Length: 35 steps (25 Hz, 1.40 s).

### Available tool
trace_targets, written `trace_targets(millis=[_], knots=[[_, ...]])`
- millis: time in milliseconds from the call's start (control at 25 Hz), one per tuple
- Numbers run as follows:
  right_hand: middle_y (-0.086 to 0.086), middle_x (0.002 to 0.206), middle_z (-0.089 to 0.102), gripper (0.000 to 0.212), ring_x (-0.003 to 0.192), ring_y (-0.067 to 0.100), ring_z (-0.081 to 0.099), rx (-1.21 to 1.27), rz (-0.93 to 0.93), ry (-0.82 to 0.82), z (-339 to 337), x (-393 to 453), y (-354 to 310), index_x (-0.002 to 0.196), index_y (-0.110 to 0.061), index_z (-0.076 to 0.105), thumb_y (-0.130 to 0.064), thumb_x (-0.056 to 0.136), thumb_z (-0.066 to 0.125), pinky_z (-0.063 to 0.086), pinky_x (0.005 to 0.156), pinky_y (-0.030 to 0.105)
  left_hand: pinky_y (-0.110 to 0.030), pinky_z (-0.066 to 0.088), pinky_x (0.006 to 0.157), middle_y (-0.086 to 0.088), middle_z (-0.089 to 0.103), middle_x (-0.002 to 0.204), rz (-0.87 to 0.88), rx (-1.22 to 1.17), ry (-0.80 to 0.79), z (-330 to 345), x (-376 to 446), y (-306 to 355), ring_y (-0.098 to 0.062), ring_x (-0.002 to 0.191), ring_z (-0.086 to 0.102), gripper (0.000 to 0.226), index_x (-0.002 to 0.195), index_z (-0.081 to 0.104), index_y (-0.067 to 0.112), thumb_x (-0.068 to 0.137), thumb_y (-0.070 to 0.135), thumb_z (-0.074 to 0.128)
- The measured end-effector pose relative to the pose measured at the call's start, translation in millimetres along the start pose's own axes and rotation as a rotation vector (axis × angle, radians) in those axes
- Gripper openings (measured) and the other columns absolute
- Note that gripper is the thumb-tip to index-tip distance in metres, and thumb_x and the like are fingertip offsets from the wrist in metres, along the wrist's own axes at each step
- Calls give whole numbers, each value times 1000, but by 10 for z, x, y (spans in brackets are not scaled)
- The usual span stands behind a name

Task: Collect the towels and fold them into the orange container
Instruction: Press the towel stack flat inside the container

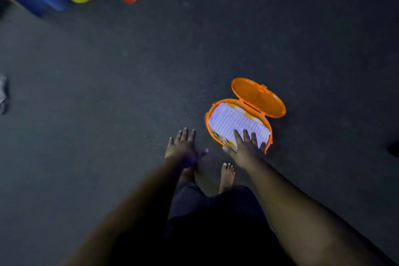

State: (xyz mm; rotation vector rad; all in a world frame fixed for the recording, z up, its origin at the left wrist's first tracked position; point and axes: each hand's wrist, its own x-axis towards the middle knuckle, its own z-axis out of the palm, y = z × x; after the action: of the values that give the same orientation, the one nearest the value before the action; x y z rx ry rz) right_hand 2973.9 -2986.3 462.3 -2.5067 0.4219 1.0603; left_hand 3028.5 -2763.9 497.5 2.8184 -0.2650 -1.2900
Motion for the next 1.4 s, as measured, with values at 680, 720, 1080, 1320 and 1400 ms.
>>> trace_targets(millis=[680, 720, 1080, 1320, 1400], knots=[[-1, 171, -6, 95, 156, 27, -14, -626, -735, 81, 703, -1607, -4226, 162, -36, 0, -86, 86, 29, 0, 122, 62, -51, 5, 127, -3, -9, 171, -530, -515, 424, 512, -2897, -3456, -21, 158, -5, 104, 164, -2, 25, 86, 87, 31], [-1, 171, -5, 95, 156, 27, -13, -630, -763, 97, 812, -1684, -4506, 162, -36, 0, -87, 86, 29, 1, 122, 62, -51, 5, 127, -3, -8, 171, -546, -518, 450, 523, -3016, -3710, -21, 158, -5, 104, 164, -1, 25, 86, 87, 32], [0, 171, -6, 99, 156, 24, -12, -658, -934, 106, 1336, -2024, -6619, 162, -32, -1, -86, 86, 33, 1, 124, 58, -49, 7, 127, -4, -4, 172, -681, -551, 574, 291, -3602, -5606, -22, 158, 0, 103, 164, 1, 24, 87, 86, 33], [0, 171, -5, 99, 157, 25, -10, -707, -1009, 116, 1375, -1561, -8066, 162, -31, 0, -85, 86, 33, 3, 124, 58, -48, 9, 127, -4, -2, 172, -755, -599, 597, -188, -3279, -6774, -23, 158, 2, 102, 164, 3, 24, 88, 85, 34], [1, 171, -4, 99, 157, 26, -9, -716, -1030, 94, 1389, -1424, -8527, 162, -31, 2, -85, 86, 33, 4, 123, 58, -47, 9, 126, -4, -1, 172, -784, -615, 582, -375, -3208, -7123, -23, 158, 2, 102, 164, 3, 24, 88, 84, 34]])
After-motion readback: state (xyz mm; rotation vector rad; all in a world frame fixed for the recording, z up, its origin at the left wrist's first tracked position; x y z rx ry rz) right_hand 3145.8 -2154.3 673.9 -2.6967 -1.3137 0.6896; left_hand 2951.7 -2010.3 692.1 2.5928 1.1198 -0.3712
